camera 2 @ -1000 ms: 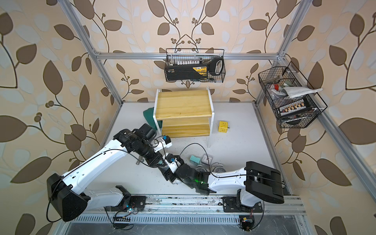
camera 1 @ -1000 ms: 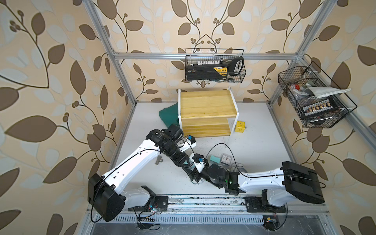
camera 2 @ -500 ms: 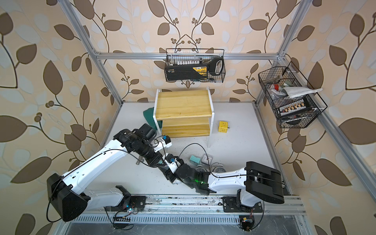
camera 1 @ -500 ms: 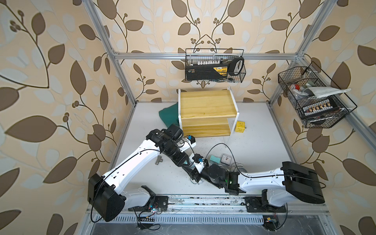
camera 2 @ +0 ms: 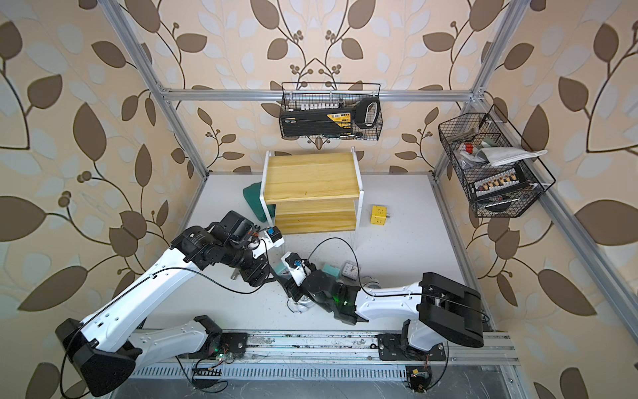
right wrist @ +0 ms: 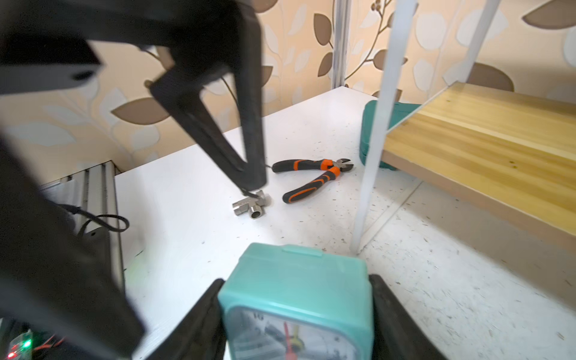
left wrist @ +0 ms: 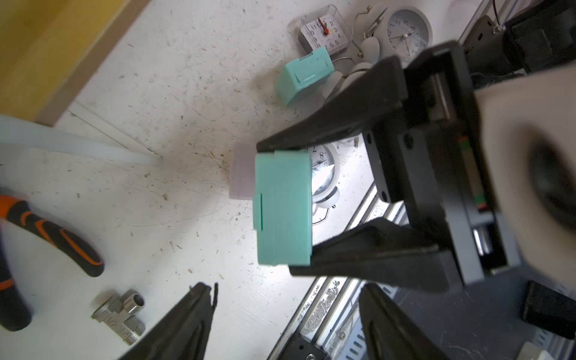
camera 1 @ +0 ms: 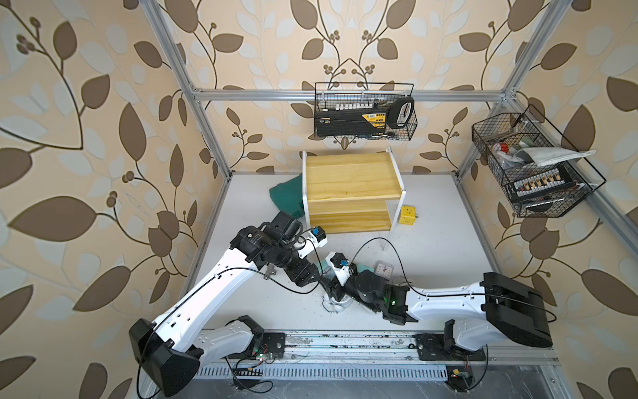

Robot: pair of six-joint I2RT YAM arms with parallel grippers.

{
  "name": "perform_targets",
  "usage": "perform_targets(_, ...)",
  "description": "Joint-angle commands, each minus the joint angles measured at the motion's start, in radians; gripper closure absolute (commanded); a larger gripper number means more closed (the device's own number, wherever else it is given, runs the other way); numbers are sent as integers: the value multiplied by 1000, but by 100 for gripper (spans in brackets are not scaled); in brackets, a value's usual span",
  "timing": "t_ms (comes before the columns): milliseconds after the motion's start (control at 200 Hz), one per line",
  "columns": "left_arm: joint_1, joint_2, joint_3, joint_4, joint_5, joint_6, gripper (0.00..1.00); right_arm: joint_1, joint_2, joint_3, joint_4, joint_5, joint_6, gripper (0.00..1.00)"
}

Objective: Place the alarm clocks on the shelf by style
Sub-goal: Place the alarm on the shelf.

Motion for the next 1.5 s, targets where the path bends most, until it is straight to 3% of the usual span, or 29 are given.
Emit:
perform_targets(0, 59, -55, -5, 23, -31, 53, 21, -41, -39, 36, -37, 9, 20, 57)
perform_targets(310, 134, -87, -45, 133, -39, 64, 21, -126, -8, 166, -48, 112, 38, 57)
perform_targets(665, 223, -76, -51, 183, 40, 19, 21, -175, 156, 250, 189, 193, 16, 56)
perform_targets(895, 232, -91, -68, 184, 47, 8, 20, -184, 277, 310, 313, 244, -30, 56)
perform_targets(1495, 234, -105, -87, 180, 60, 6, 20, -224, 455, 475, 259, 263, 4, 50)
